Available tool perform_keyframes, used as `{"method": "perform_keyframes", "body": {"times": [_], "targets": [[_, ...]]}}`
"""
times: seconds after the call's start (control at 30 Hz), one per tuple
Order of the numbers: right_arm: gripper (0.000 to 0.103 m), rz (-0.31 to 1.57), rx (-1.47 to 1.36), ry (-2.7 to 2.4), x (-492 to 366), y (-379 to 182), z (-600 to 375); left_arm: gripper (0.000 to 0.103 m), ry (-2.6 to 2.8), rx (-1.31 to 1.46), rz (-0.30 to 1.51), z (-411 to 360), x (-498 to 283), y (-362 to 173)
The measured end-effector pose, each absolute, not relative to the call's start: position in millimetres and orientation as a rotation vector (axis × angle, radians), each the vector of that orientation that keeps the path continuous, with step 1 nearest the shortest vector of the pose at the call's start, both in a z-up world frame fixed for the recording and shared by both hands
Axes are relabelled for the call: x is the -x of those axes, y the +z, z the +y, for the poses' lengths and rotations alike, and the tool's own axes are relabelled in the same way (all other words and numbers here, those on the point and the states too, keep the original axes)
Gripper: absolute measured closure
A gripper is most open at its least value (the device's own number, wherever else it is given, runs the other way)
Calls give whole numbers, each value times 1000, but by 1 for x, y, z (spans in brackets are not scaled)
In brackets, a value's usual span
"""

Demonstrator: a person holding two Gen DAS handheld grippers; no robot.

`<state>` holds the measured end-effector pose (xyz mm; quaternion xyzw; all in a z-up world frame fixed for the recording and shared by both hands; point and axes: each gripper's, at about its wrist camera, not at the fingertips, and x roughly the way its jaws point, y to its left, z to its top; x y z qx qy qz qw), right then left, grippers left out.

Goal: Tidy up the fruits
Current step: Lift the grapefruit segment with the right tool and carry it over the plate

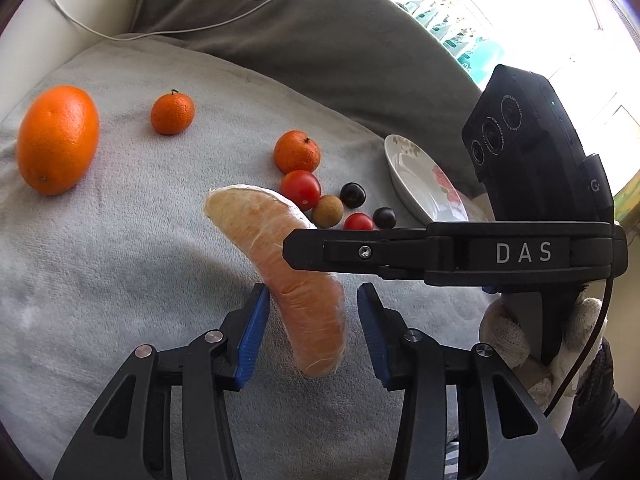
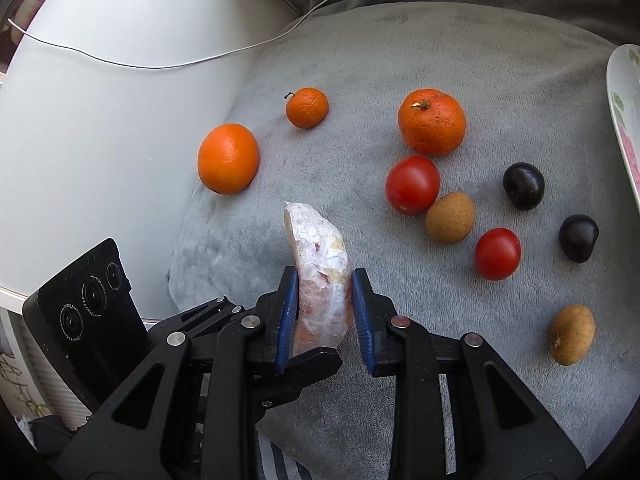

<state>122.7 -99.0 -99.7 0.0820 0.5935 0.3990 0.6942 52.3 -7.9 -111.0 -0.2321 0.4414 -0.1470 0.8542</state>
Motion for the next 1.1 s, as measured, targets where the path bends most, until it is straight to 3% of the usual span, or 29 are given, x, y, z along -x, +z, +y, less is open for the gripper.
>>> {"method": "perform_keyframes", "body": {"times": [1.1], "targets": [[75, 1132, -348, 693, -149, -44, -238, 60, -511, 326, 836, -93, -109, -66]]}}
